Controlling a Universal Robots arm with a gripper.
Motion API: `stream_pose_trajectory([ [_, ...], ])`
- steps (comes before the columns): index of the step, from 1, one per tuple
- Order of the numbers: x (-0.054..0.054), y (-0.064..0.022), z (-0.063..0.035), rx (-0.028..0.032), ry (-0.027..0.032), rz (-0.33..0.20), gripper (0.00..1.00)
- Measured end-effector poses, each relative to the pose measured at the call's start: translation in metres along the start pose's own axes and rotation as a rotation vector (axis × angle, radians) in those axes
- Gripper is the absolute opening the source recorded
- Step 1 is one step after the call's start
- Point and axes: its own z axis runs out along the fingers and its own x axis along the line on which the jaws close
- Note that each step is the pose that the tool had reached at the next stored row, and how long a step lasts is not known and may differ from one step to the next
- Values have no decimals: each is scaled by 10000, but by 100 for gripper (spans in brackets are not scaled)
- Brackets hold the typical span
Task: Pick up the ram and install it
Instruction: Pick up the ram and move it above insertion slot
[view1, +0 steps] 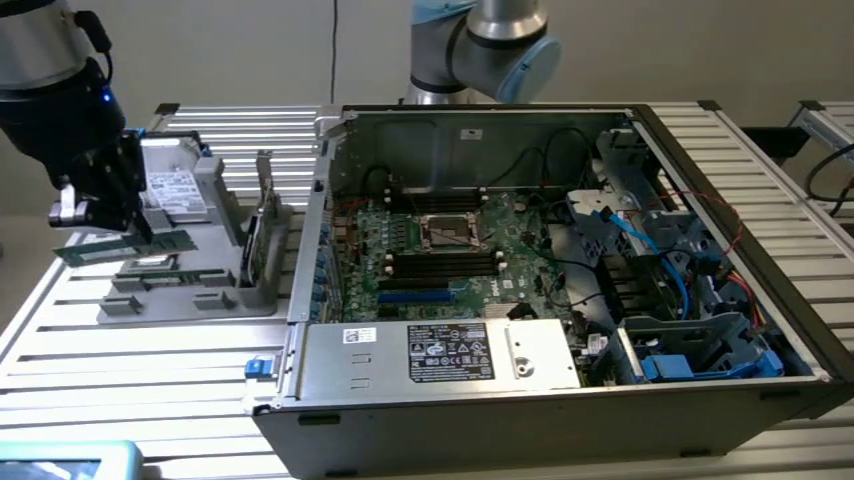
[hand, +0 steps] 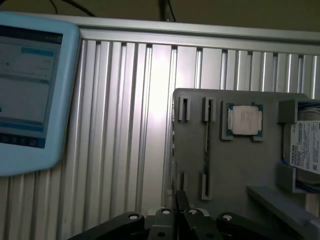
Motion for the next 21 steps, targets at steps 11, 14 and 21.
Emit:
stream_pose_trajectory([
  [11, 142, -300, -508, -127, -12, 0, 12],
  [14, 170, -364, -632, -201, -15, -2, 12],
  [21, 203, -575, -828, -383, -24, -4, 12],
])
